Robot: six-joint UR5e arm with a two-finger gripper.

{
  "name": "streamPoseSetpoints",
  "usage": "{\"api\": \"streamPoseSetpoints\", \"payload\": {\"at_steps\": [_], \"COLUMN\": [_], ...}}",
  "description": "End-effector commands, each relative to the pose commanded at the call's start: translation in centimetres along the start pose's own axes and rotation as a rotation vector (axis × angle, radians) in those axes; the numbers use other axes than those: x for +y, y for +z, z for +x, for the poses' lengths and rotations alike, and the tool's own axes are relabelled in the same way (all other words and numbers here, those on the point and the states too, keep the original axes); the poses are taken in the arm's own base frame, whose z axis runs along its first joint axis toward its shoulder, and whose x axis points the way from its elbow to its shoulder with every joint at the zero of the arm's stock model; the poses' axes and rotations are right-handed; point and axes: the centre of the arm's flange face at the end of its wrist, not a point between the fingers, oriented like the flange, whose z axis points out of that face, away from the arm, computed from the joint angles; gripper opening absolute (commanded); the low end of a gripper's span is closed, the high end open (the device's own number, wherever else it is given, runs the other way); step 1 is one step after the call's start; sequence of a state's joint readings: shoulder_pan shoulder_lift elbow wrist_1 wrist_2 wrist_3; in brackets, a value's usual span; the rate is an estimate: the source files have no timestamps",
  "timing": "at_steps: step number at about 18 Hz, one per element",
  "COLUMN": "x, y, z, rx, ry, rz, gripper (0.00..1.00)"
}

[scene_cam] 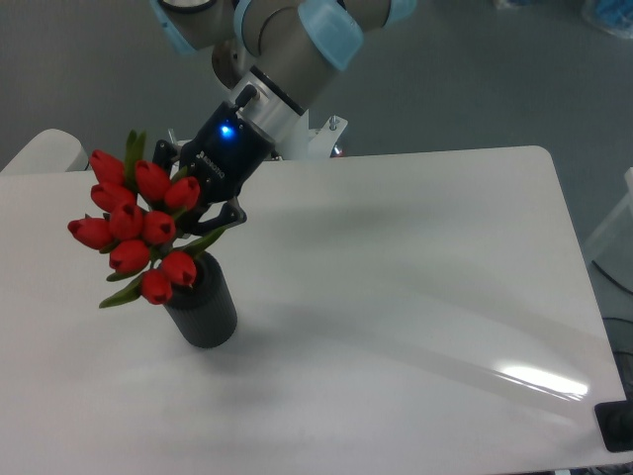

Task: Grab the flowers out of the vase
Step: 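Lift the gripped tulips upward, drawing the stems out of the vase, then carry the tulip bunch up and away from the black vase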

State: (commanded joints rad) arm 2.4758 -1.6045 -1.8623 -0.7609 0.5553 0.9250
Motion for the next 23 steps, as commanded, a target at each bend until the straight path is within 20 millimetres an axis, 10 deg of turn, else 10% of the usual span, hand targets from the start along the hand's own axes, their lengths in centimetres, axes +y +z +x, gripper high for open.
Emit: {"api": "streamPoseSetpoints", "payload": {"at_steps": [23], "x": [-3.9], "y": [-5.0], "z": [-0.9], "rx": [-0.093], "ry": [-0.030], "rz": [0.044], "gripper": [0.24]}}
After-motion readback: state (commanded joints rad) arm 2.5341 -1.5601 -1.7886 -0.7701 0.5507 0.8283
